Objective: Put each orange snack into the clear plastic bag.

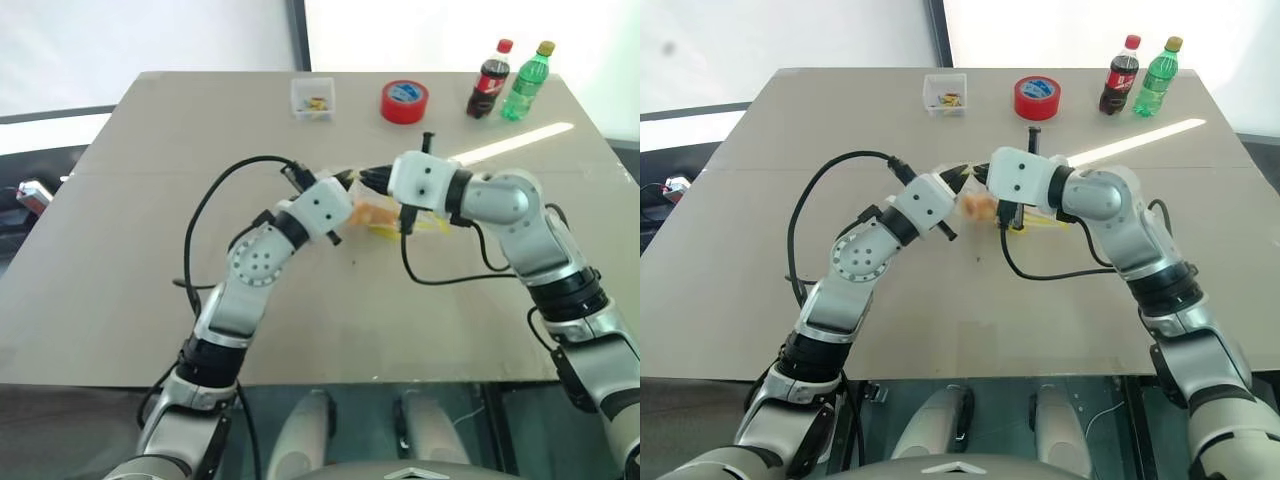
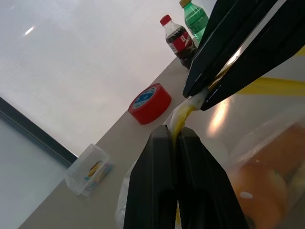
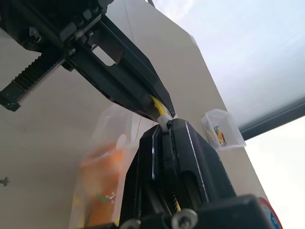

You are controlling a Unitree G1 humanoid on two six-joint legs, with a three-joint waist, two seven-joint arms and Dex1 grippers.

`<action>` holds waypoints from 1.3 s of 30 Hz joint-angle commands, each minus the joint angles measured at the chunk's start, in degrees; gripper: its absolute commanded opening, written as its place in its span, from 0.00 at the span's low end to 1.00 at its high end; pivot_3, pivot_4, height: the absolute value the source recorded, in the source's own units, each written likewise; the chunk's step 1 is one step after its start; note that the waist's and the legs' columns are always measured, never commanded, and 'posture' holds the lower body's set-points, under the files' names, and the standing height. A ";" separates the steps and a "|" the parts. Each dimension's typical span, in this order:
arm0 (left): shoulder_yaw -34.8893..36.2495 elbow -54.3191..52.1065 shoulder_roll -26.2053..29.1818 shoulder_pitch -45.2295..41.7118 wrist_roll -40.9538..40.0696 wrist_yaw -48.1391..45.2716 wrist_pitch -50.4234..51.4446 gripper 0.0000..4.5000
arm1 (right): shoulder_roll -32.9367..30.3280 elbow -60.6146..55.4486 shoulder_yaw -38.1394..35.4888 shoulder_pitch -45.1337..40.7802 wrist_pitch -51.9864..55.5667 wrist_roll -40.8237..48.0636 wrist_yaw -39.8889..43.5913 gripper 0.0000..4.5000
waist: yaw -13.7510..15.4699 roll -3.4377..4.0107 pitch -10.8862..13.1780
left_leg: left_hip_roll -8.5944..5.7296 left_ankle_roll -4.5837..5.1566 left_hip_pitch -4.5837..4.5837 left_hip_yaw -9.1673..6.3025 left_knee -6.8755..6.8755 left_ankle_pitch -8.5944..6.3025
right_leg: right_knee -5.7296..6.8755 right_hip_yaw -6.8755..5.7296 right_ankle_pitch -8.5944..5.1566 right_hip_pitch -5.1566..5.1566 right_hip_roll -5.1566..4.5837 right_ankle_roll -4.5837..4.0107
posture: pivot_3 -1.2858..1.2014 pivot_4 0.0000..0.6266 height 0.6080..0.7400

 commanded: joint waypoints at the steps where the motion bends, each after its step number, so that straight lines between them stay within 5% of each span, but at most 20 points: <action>1: 6.40 -0.01 2.57 1.50 0.58 3.30 1.91 0.00 | -4.11 -1.32 -5.78 1.95 2.77 -0.02 -1.67 0.01 | 0.06 0.00 0.00 | 0.00 0.00 0.01 -0.01 0.00 0.00 | 0.01 -0.01 0.00 0.01 0.00 0.00 | 0.52 0.24 1.00; 22: 6.65 1.34 4.07 1.64 -1.55 4.03 0.94 0.00 | -13.55 -9.00 -12.36 11.89 16.71 9.24 -0.31 0.01 | 0.22 0.00 0.00 | 0.00 0.15 0.01 0.03 0.02 -0.09 | 0.03 0.00 0.00 0.01 0.00 0.00 | 0.52 0.24 1.00; 35: 4.60 4.24 2.66 -1.33 -3.28 3.40 -1.81 0.00 | -12.49 -6.91 -10.35 9.97 16.73 9.03 -2.28 0.01 | 0.23 -0.01 0.00 | 0.01 0.13 0.01 0.05 0.05 -0.08 | 0.04 0.01 0.00 0.01 -0.01 0.00 | 0.52 0.24 1.00; 36: 4.18 4.76 2.44 -2.07 -3.54 3.01 -2.42 0.00 | -11.85 -6.05 -10.16 8.95 16.51 9.10 -2.63 0.07 | 0.22 -0.01 0.00 | 0.00 0.14 0.01 0.06 0.06 -0.08 | 0.04 0.01 0.00 0.01 0.00 0.00 | 0.52 0.24 1.00; 39: 3.69 6.16 2.07 -3.79 -3.50 3.07 -4.06 0.21 | -10.35 -3.74 -10.06 6.58 15.93 9.22 -3.58 0.33 | 0.15 -0.01 0.00 | 0.00 0.13 0.01 0.09 0.11 -0.07 | 0.08 0.01 0.01 0.01 0.00 0.00 | 0.52 0.24 1.00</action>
